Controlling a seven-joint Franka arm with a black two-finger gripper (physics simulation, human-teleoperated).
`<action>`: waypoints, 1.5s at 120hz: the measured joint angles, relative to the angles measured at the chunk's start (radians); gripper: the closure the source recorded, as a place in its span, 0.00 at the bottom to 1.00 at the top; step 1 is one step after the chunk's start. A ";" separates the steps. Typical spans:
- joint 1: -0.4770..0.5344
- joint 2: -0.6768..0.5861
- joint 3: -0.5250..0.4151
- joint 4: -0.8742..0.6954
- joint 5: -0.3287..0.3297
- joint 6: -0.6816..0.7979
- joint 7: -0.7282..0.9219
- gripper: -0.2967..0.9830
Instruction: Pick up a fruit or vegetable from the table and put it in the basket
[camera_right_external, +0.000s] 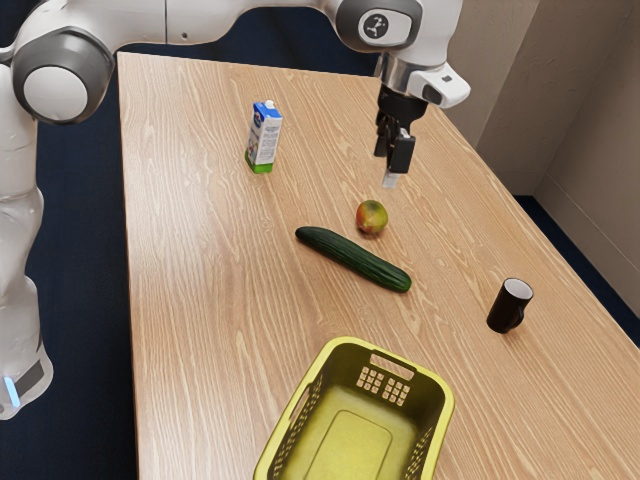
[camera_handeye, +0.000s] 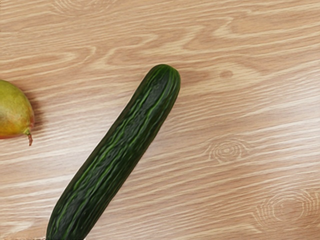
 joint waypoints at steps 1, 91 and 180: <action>0.000 0.000 0.000 0.000 0.000 0.000 0.000 0.23; 0.001 0.058 0.002 0.064 -0.040 0.023 0.244 0.23; -0.005 -0.060 0.080 -0.407 0.008 0.265 0.541 0.23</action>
